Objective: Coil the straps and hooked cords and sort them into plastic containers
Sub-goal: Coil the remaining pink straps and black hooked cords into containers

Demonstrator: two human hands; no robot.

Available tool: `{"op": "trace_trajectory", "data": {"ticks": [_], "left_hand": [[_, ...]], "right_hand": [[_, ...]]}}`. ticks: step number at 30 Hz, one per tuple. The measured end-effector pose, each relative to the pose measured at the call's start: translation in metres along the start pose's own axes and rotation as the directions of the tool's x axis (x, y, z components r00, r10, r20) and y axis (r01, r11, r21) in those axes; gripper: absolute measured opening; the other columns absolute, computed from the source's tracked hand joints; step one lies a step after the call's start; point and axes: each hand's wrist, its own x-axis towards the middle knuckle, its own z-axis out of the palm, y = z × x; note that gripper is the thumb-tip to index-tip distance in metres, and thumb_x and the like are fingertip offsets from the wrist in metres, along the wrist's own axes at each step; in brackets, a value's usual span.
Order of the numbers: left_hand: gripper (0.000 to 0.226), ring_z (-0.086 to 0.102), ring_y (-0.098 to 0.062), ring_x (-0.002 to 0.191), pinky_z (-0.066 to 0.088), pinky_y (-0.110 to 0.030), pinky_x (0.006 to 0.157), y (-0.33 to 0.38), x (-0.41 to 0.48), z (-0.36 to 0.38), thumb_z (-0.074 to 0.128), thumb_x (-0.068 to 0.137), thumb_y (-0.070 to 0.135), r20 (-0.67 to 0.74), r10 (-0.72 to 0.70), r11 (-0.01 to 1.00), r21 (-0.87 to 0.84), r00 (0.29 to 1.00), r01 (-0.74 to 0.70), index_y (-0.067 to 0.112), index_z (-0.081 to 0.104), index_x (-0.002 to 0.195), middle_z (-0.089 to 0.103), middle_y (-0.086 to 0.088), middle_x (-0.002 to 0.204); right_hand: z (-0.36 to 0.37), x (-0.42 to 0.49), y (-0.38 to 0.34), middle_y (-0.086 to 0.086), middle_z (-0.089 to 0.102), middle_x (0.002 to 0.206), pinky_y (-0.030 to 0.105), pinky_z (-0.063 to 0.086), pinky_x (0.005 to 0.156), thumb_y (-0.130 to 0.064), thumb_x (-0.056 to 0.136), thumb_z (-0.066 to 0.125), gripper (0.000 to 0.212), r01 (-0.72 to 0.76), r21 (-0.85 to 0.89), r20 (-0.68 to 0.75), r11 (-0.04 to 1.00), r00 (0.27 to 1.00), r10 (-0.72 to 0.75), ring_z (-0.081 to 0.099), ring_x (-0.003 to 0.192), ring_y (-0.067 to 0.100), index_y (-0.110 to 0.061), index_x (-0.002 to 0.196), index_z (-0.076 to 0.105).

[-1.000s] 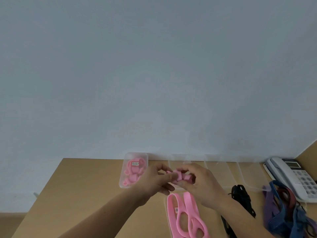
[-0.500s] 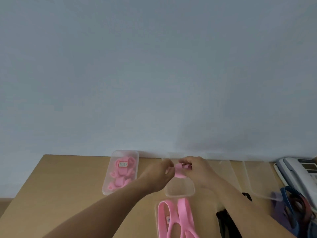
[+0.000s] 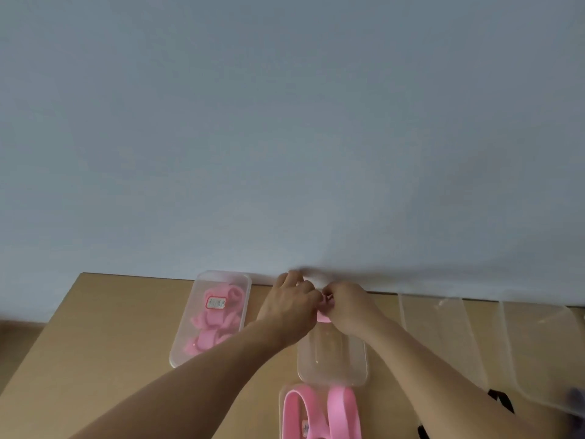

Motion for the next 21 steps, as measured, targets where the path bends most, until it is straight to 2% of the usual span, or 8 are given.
{"op": "trace_trajectory", "data": {"ticks": [3, 7, 12, 14, 16, 17, 19, 21], "left_hand": [[0.013, 0.061, -0.021, 0.092, 0.047, -0.031, 0.093, 0.003, 0.001, 0.0, 0.068, 0.076, 0.024, -0.054, 0.01, 1.0, 0.023, 0.999, -0.009, 0.032, 0.078, 0.081, 0.07, 0.014, 0.076], [0.007, 0.063, -0.018, 0.085, 0.05, -0.033, 0.087, 0.005, 0.0, 0.003, 0.078, 0.068, 0.03, -0.079, -0.019, 1.0, 0.005, 0.997, 0.019, 0.037, 0.075, 0.068, 0.068, 0.016, 0.068], [0.007, 0.062, -0.024, 0.086, 0.049, -0.038, 0.089, 0.008, 0.002, 0.004, 0.078, 0.07, 0.029, -0.058, -0.044, 0.998, 0.047, 0.997, 0.047, 0.033, 0.074, 0.066, 0.067, 0.012, 0.067], [0.008, 0.059, -0.027, 0.092, 0.045, -0.041, 0.091, 0.008, 0.004, 0.007, 0.074, 0.075, 0.026, -0.03, -0.053, 0.996, 0.075, 0.998, 0.055, 0.033, 0.074, 0.071, 0.067, 0.009, 0.07], [0.013, 0.056, -0.03, 0.096, 0.04, -0.042, 0.094, 0.008, 0.006, 0.009, 0.07, 0.079, 0.021, -0.009, -0.045, 0.995, 0.083, 0.999, 0.046, 0.034, 0.074, 0.079, 0.067, 0.007, 0.075], [0.015, 0.055, -0.031, 0.098, 0.038, -0.042, 0.096, 0.008, 0.007, 0.01, 0.068, 0.082, 0.021, -0.008, -0.036, 0.996, 0.085, 0.999, 0.037, 0.034, 0.074, 0.085, 0.068, 0.006, 0.079], [0.015, 0.054, -0.031, 0.101, 0.037, -0.041, 0.097, 0.008, 0.008, 0.01, 0.063, 0.087, 0.025, -0.02, -0.026, 0.995, 0.094, 0.999, 0.028, 0.034, 0.075, 0.092, 0.07, 0.005, 0.086], [0.01, 0.058, -0.029, 0.098, 0.042, -0.04, 0.094, 0.007, 0.008, 0.008, 0.066, 0.084, 0.032, -0.02, -0.024, 0.995, 0.097, 1.0, 0.026, 0.032, 0.075, 0.088, 0.07, 0.007, 0.084]], "right_hand": [[0.005, -0.001, -0.001, 0.003, 0.07, 0.089, 0.029, 0.046, 0.064, -0.033, 0.086, 0.062, 0.019, 0.016, -0.067, -0.05, 0.998, 0.999, -0.019, 0.065, 0.084, 0.023, -0.014, 0.088, 0.063], [0.011, -0.005, -0.001, 0.011, 0.063, 0.101, 0.029, 0.039, 0.068, -0.026, 0.093, 0.055, 0.017, 0.045, -0.173, -0.139, 0.984, 0.988, -0.07, 0.06, 0.097, 0.027, -0.01, 0.098, 0.058], [0.018, -0.019, -0.003, 0.007, 0.058, 0.115, 0.028, 0.038, 0.089, -0.016, 0.095, 0.046, 0.021, 0.089, -0.356, -0.181, 0.93, 0.97, -0.162, 0.049, 0.115, 0.025, -0.012, 0.113, 0.054], [0.015, -0.029, -0.004, 0.002, 0.061, 0.107, 0.029, 0.044, 0.084, -0.019, 0.087, 0.058, 0.019, 0.111, -0.447, -0.221, 0.888, 0.948, -0.23, 0.055, 0.108, 0.022, -0.015, 0.105, 0.061], [0.015, -0.036, 0.001, -0.002, 0.067, 0.085, 0.033, 0.051, 0.072, -0.024, 0.067, 0.077, 0.021, 0.116, -0.536, -0.247, 0.836, 0.926, -0.287, 0.064, 0.087, 0.022, -0.019, 0.085, 0.069], [0.016, -0.038, 0.004, -0.004, 0.068, 0.079, 0.034, 0.052, 0.07, -0.027, 0.06, 0.081, 0.024, 0.106, -0.585, -0.259, 0.804, 0.915, -0.309, 0.065, 0.082, 0.022, -0.021, 0.081, 0.071], [0.017, -0.042, 0.012, -0.007, 0.07, 0.084, 0.034, 0.052, 0.075, -0.031, 0.064, 0.078, 0.029, 0.085, -0.649, -0.234, 0.756, 0.923, -0.304, 0.065, 0.086, 0.02, -0.023, 0.091, 0.075], [0.019, -0.044, 0.018, -0.008, 0.072, 0.092, 0.034, 0.052, 0.079, -0.031, 0.07, 0.075, 0.033, 0.086, -0.673, -0.223, 0.735, 0.923, -0.313, 0.064, 0.093, 0.02, -0.022, 0.102, 0.075]]}}
